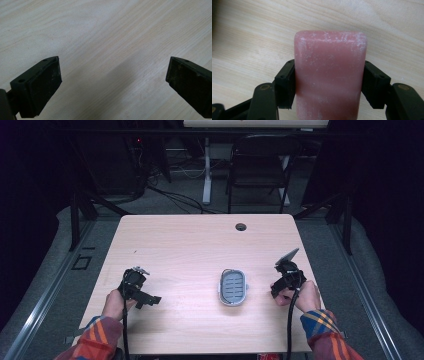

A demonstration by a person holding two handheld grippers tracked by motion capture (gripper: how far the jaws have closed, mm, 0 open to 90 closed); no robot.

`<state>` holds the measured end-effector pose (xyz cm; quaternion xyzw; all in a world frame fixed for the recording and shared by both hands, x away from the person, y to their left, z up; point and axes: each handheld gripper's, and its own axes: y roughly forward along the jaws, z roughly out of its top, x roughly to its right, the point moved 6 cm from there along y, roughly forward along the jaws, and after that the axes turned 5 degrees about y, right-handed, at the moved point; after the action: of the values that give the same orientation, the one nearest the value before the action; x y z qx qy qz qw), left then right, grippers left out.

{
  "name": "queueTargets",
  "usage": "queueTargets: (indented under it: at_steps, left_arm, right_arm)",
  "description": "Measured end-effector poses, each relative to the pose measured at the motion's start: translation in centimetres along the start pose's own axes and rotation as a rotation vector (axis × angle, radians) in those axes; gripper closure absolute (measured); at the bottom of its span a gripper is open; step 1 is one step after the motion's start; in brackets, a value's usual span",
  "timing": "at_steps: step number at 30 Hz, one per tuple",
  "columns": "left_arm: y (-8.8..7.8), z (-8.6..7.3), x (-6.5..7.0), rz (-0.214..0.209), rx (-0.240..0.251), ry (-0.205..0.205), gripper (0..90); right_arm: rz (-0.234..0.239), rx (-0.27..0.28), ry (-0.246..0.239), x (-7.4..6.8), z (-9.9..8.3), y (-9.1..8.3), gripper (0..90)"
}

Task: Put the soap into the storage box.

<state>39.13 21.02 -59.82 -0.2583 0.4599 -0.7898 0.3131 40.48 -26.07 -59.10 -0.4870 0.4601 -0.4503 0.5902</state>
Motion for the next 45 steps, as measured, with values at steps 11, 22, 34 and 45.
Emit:
queueTargets:
  at_steps: [11,22,34,45]
  left_arm:
    - [0.1,0.0,0.0,-0.003,-0.007,-0.004,0.1]
    - [0.2,0.0,0.1,0.000,-0.015,0.007,0.1]
    - [0.2,-0.1,0.1,0.000,-0.020,0.010,0.1]
    - [0.1,-0.1,0.0,0.001,-0.008,0.014,0.1]
  right_arm:
    - [0.038,0.024,-0.010,-0.3,0.1,-1.8,36.7]
    - [0.043,0.029,-0.048,-0.8,-0.1,-2.7,36.7]
    - [0.049,0.055,-0.062,-1.3,0.4,-3.8,36.7]
    - [0.055,0.058,-0.110,-3.0,1.2,-4.8,36.8]
